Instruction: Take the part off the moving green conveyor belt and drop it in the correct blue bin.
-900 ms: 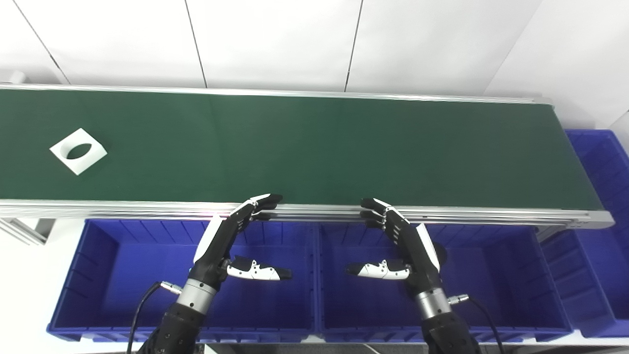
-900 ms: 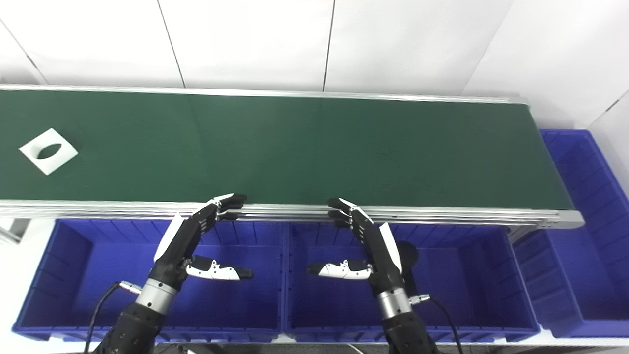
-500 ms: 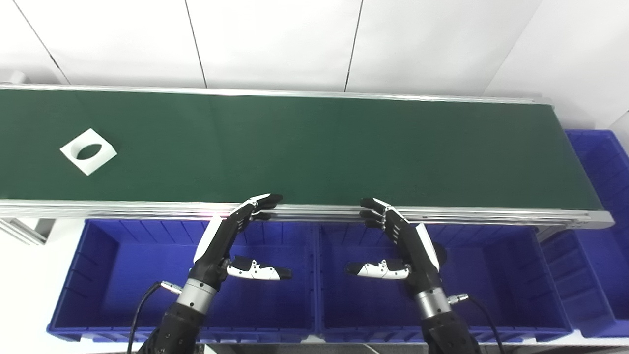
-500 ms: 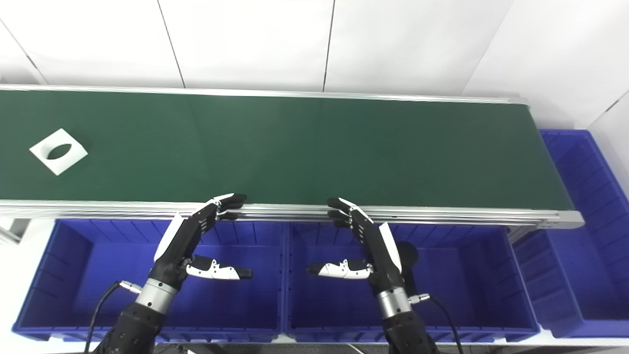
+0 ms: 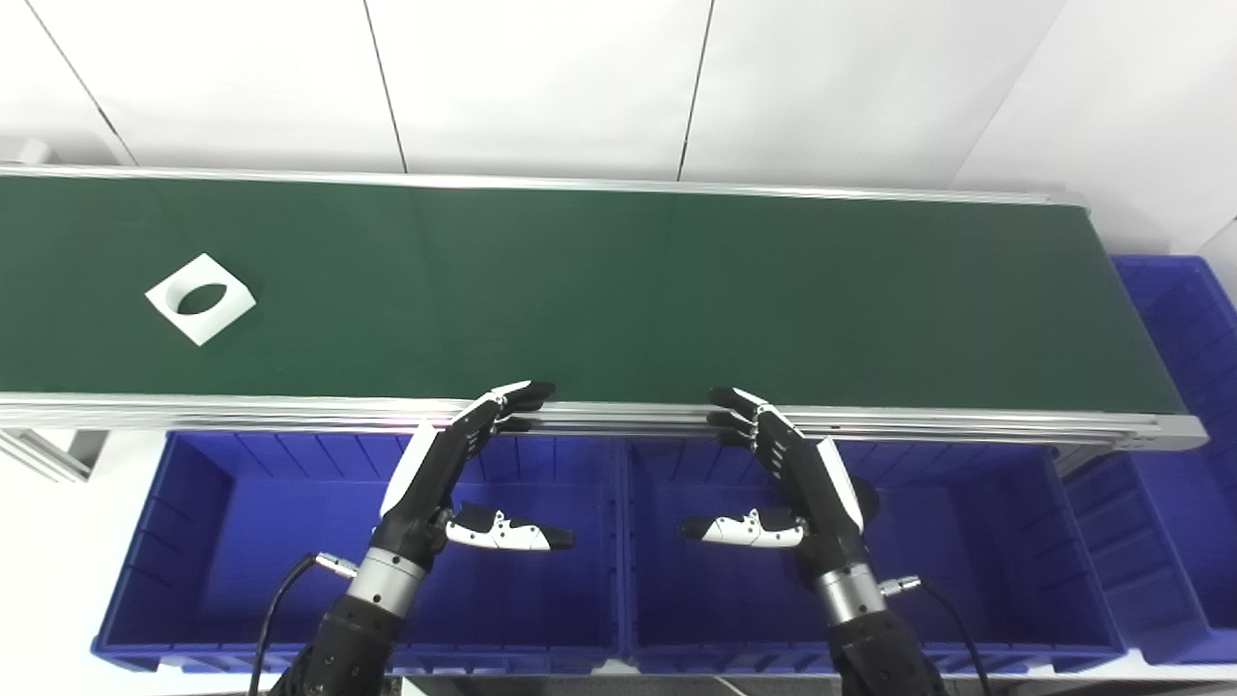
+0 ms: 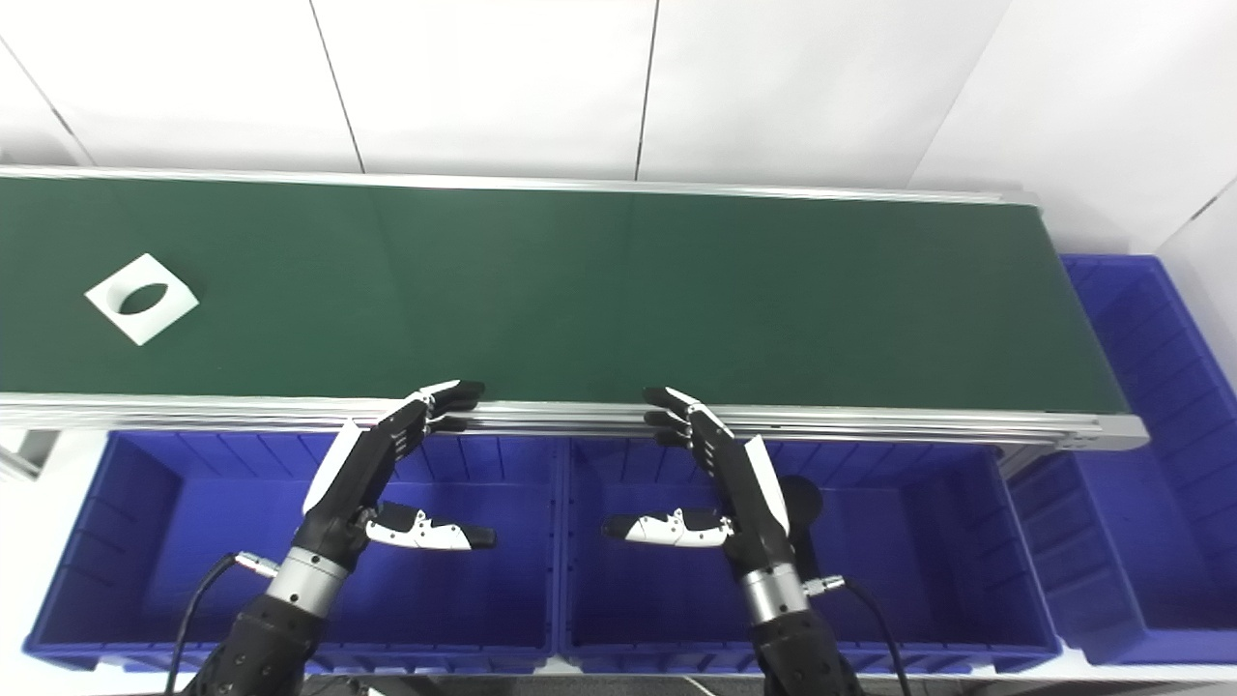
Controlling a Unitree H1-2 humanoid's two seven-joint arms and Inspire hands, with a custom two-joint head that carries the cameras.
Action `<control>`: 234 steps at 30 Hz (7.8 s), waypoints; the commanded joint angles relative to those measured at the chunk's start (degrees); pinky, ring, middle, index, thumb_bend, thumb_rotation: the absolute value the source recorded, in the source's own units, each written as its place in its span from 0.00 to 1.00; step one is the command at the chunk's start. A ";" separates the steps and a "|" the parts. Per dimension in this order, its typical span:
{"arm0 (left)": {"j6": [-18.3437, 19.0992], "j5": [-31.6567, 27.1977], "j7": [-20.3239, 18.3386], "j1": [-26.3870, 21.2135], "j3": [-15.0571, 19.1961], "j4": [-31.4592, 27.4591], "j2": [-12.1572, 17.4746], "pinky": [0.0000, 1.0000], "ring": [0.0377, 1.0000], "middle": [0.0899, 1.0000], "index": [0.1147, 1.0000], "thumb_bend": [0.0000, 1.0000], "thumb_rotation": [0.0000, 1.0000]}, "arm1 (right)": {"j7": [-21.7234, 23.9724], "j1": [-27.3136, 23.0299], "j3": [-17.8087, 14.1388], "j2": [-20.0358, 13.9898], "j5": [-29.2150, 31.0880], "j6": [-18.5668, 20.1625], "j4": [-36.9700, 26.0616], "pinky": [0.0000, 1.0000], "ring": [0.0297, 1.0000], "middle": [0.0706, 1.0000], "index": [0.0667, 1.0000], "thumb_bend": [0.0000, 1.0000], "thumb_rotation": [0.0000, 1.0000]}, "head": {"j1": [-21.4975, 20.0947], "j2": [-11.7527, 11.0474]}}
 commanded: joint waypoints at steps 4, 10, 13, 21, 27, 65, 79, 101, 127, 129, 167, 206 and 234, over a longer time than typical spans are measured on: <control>-2.12 0.06 1.34 -1.39 -0.32 -0.69 -0.11 0.74 0.81 0.81 0.75 1.00 0.16 | -0.26 -0.77 0.11 -0.22 0.38 -3.34 -0.67 0.74 0.78 0.82 0.78 1.00 0.23 | 0.23 -0.46; -2.11 -0.07 1.45 -1.21 -0.55 0.34 -0.43 0.74 0.81 0.81 0.75 1.00 0.16 | -0.68 -0.37 0.28 -0.45 -0.12 -3.34 -0.23 0.73 0.78 0.82 0.78 1.00 0.24 | 1.27 -2.84; -2.12 -0.17 1.67 -0.92 -1.04 0.52 -0.38 0.74 0.82 0.81 0.75 1.00 0.17 | -0.78 0.03 0.27 -0.54 0.12 -3.34 -0.02 0.73 0.78 0.82 0.78 1.00 0.25 | 2.06 -3.89; -2.12 1.00 4.41 -0.84 -4.01 2.23 -0.35 0.73 0.80 0.81 0.76 1.00 0.17 | -0.04 0.58 -0.10 -1.36 2.39 -3.35 2.47 0.74 0.77 0.82 0.78 1.00 0.25 | 7.50 -8.73; -2.12 1.69 8.57 -2.31 -7.37 5.45 -1.16 0.71 0.78 0.80 0.74 1.00 0.15 | 0.68 0.30 -1.42 -2.65 3.76 -3.35 4.85 0.75 0.79 0.84 0.78 1.00 0.28 | 12.68 -10.79; -2.11 7.31 22.86 -5.57 -20.28 -4.72 3.10 0.67 0.76 0.81 0.77 1.00 0.15 | 7.81 -1.83 -7.09 -1.32 5.36 -3.35 9.38 0.76 0.80 0.85 0.81 0.98 0.26 | 19.14 -11.66; 4.57 22.63 14.78 -9.54 -8.17 -18.80 -0.72 0.65 0.79 0.82 0.78 1.00 0.17 | 8.14 -2.55 -7.60 -1.16 5.64 -3.35 10.56 0.75 0.79 0.84 0.80 0.99 0.26 | 18.15 -12.28; 11.97 35.62 2.92 -25.25 1.65 -14.52 7.22 0.53 0.73 0.79 0.74 1.00 0.13 | 7.61 -2.97 -7.17 -0.79 5.33 -3.35 11.16 0.75 0.79 0.83 0.79 1.00 0.26 | 17.00 -12.76; -2.11 43.98 -10.08 -45.18 -13.09 5.89 24.19 0.66 0.73 0.75 0.71 1.00 0.07 | 6.85 -2.46 -6.89 -0.30 4.96 -3.35 10.34 0.74 0.78 0.83 0.78 1.00 0.26 | 14.50 -12.17; -2.10 45.38 -8.94 -46.32 -16.02 7.57 24.54 0.66 0.72 0.75 0.71 1.00 0.06 | 6.72 -2.39 -6.80 -0.30 4.87 -3.35 10.31 0.74 0.78 0.83 0.79 1.00 0.26 | 14.22 -12.09; 7.40 56.40 7.37 -48.09 -21.34 26.83 13.09 0.72 0.78 0.81 0.77 1.00 0.02 | 1.35 -0.55 -3.17 0.30 3.36 -3.35 8.46 0.72 0.77 0.82 0.78 1.00 0.28 | 10.83 -11.16; 13.08 56.65 -0.61 -50.92 -23.70 23.96 10.13 0.13 0.15 0.42 0.42 0.53 0.00 | -0.66 -0.71 -1.44 0.57 3.18 -3.34 7.10 0.73 0.77 0.82 0.79 1.00 0.28 | 9.06 -10.51; 32.60 49.11 -37.13 -38.43 -7.50 -25.07 10.98 0.26 0.34 0.39 0.48 0.50 0.00 | 2.19 -1.10 -2.67 -0.08 5.05 -3.34 5.73 0.75 0.78 0.82 0.78 1.00 0.28 | 11.19 -6.72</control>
